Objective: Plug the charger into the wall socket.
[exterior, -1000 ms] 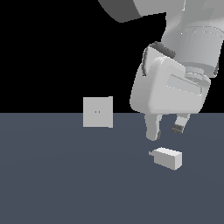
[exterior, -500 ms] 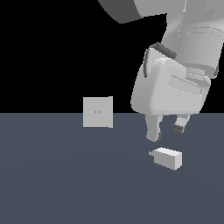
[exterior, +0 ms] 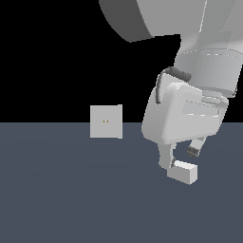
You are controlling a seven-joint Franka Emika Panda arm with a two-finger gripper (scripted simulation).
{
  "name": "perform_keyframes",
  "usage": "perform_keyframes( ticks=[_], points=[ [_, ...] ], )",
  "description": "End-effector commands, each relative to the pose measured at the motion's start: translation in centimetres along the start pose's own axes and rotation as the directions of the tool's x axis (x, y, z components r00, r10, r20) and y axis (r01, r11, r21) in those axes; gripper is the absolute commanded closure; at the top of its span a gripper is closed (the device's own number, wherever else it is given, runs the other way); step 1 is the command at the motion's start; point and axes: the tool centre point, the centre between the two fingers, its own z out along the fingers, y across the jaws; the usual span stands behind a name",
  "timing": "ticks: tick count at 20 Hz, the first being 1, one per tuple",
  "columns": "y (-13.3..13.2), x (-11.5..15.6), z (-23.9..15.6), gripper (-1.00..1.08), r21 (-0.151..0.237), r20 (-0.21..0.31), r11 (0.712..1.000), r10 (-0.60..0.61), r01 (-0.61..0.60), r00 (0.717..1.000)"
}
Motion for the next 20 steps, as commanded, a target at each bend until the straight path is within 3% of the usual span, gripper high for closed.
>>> perform_keyframes(
  ticks=[1,9,10,20],
  points=[
    [-0.1,-0.3,1.1,-0.92,0.0,0.0,1.0,0.0,0.0,1.0],
    [0.0,-0.6,2.6,-0.92,0.0,0.001,1.0,0.001,-0.001,1.0],
    [0.0,-0.6,2.6,1.08,0.0,0.001,1.0,0.001,-0.001,1.0],
    [0.0,-0.6,2.6,1.08,0.0,0.001,1.0,0.001,-0.001,1.0]
  ],
)
